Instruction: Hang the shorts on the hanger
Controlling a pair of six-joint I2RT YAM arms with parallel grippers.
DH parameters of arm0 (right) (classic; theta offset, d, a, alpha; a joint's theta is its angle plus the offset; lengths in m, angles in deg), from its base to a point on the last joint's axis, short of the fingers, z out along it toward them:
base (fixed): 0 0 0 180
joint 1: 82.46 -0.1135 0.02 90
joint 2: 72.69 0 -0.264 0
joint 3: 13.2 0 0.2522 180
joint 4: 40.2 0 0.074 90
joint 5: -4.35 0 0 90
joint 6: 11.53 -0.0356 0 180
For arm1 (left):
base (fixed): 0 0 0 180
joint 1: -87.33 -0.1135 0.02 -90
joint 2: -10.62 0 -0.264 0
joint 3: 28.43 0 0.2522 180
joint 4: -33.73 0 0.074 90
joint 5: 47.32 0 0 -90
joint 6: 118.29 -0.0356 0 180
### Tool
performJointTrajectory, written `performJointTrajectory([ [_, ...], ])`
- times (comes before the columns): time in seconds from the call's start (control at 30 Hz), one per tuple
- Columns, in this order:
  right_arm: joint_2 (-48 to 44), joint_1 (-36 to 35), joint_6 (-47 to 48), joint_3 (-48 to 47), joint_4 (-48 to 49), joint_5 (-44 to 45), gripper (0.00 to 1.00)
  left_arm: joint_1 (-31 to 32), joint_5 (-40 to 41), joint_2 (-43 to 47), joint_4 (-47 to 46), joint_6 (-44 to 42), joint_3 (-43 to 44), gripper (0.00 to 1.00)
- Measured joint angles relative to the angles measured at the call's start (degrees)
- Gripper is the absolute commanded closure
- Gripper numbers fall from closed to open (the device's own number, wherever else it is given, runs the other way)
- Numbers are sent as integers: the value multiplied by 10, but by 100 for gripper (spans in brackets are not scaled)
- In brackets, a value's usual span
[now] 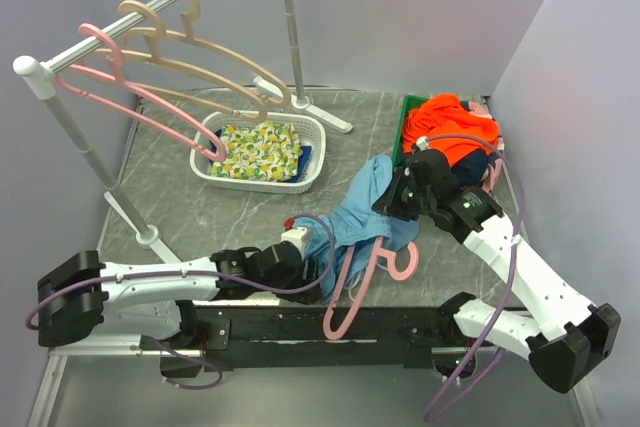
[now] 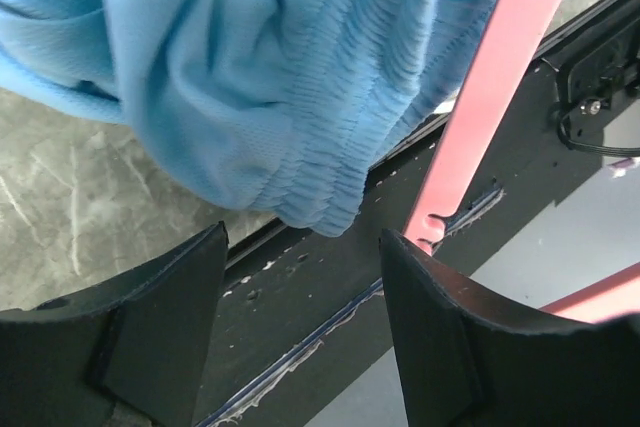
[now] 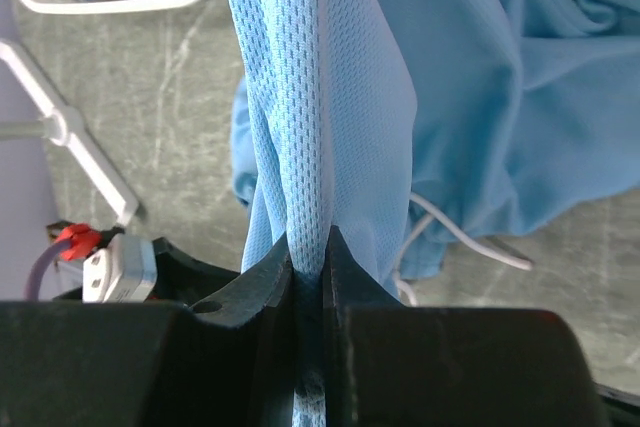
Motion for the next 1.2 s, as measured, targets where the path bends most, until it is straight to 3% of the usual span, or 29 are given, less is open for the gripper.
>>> performJointTrajectory([
  [0.57,-20,-2,0,0,-22,18,100,118,189,-189,160,25,174,34],
  [0.67,-22,-2,-2,0,-22,18,100,119,210,-206,183,32,176,43],
  [0.8,-28,-3,-10,3,-21,21,100,119,225,-215,191,39,176,81],
  [0.9,-33,-3,-17,9,-21,26,100,119,231,-217,189,47,176,99],
  [1.2,-4,0,-84,-13,-16,64,100,119,205,-142,120,62,98,99],
])
